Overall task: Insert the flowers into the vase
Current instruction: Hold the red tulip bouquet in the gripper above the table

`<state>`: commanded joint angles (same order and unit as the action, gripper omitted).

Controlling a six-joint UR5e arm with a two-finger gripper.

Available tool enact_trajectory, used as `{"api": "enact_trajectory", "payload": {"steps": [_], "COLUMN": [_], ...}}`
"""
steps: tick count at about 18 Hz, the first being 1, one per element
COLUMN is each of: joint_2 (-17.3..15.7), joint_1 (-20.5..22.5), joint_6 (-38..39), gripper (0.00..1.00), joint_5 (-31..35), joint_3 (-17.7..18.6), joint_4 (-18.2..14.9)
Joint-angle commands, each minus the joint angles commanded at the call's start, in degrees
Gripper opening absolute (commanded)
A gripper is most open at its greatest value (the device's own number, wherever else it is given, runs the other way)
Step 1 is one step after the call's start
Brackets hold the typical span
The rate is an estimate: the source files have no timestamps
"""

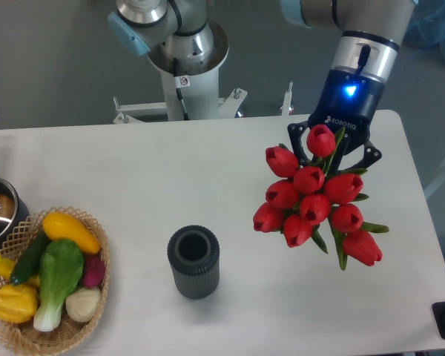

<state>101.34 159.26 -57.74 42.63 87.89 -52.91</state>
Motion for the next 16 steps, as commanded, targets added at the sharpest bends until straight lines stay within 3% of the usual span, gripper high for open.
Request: {"api": "enact_trajectory", "payload": {"steps": [16], "joint_2": [0.00], "joint_1": [0.09], "joint_6": [-0.09], "gripper": [0.18], "joint_5": [-1.76], "joint_3": [0.18], "joint_4": [0.00]}}
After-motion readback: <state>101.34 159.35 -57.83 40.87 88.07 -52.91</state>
